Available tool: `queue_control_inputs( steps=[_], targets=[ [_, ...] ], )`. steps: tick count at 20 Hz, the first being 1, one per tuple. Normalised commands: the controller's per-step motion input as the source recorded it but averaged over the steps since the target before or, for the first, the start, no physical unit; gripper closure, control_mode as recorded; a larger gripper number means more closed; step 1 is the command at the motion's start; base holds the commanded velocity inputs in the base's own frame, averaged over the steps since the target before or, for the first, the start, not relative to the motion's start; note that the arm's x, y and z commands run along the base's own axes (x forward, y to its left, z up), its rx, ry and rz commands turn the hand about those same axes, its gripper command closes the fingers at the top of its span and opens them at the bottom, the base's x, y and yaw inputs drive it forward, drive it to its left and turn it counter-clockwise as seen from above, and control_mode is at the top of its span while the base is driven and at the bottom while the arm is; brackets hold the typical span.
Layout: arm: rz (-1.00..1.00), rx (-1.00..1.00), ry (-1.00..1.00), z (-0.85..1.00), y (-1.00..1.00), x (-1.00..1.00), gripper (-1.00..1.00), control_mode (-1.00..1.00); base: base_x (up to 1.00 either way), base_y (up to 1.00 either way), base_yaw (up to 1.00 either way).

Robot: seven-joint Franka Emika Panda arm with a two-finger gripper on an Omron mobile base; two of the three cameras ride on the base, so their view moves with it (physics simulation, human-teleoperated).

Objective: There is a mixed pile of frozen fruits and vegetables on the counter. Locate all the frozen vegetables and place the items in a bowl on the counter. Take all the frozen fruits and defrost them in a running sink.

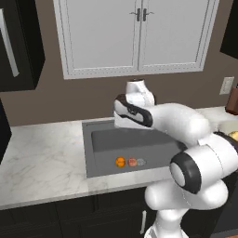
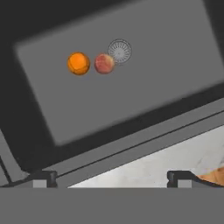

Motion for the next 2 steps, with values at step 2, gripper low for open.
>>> queue_control_inputs(
  steps=[2],
  targets=[
    [0.0,0.0,0.06,1.0,0.0,-0.86,-1.0,-1.0,0.0,0.0,0.0]
  ],
)
